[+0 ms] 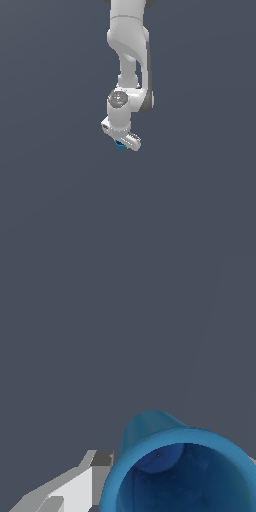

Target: Pick up the object and move it to a goal position.

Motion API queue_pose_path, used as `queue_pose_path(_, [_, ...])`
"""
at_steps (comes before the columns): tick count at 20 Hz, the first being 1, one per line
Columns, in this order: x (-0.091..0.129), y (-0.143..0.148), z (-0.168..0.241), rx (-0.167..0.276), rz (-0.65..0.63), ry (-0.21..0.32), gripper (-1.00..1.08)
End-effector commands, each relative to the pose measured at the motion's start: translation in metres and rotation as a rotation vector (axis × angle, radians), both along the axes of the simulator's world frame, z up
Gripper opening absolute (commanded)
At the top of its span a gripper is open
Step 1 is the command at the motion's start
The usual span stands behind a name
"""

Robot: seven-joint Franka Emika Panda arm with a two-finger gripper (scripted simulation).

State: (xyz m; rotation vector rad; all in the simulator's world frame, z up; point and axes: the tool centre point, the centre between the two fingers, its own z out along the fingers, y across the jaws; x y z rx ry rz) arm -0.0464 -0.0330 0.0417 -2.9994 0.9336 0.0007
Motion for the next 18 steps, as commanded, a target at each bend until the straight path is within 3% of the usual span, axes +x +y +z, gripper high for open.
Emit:
queue_pose_path(1, [0.001, 0.000, 0.004, 0.000, 0.000, -0.001, -1.00])
queue_pose_path(9, [0.002, -0.003, 0.041, 0.000, -0.001, -0.001, -1.00])
queue_pose_path(18, [0.005, -0.008, 0.126, 0.000, -0.001, -0.001, -1.00])
